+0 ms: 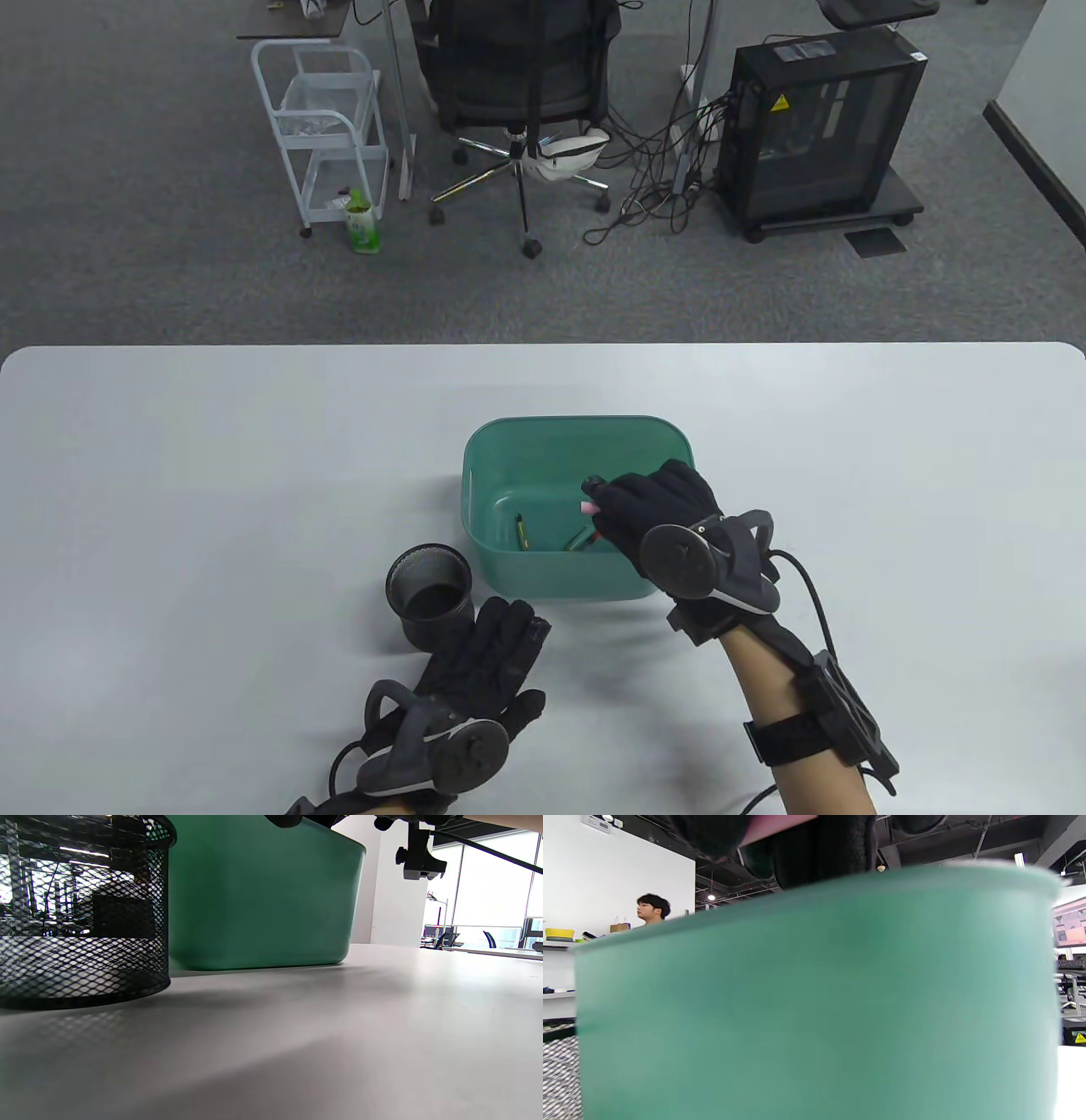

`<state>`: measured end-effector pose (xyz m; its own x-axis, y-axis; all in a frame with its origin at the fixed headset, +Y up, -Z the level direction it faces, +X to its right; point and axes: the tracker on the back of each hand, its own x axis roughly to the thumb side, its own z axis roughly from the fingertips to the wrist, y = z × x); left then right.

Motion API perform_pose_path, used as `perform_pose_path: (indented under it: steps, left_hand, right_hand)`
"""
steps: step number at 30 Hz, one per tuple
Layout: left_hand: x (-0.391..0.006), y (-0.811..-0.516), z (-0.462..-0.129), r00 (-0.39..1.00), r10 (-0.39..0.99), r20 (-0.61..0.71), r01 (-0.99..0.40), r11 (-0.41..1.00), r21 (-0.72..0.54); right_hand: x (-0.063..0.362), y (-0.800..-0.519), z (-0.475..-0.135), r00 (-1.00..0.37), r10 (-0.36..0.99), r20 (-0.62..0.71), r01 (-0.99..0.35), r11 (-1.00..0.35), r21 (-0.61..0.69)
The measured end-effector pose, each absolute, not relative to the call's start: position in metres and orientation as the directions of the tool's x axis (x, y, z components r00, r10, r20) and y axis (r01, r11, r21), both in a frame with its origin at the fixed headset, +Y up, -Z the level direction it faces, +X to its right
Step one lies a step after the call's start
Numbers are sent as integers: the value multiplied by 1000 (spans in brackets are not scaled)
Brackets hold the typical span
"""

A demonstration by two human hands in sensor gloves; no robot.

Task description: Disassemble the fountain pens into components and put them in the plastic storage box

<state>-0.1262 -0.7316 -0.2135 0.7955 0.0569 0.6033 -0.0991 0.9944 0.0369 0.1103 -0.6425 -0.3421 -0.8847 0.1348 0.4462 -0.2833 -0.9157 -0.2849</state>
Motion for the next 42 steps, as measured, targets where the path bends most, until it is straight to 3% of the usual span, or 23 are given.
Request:
perform_pose_path:
  steps: [10,24,42]
  left_hand:
    - [-128,-731,-214,800,64,597,-105,994,35]
    - [-129,-731,-214,802,67,593,-110,993,36]
    - [-130,-730,-215,806,70,588,-115,992,41]
  right_hand:
    - [104,-650,-354,-890,164,426,-275,-937,-214]
    - [104,-653,-351,-892,112,438,-228,-948,-221]
    - [127,-642,-296,-876,81,475,-239,-928,-284]
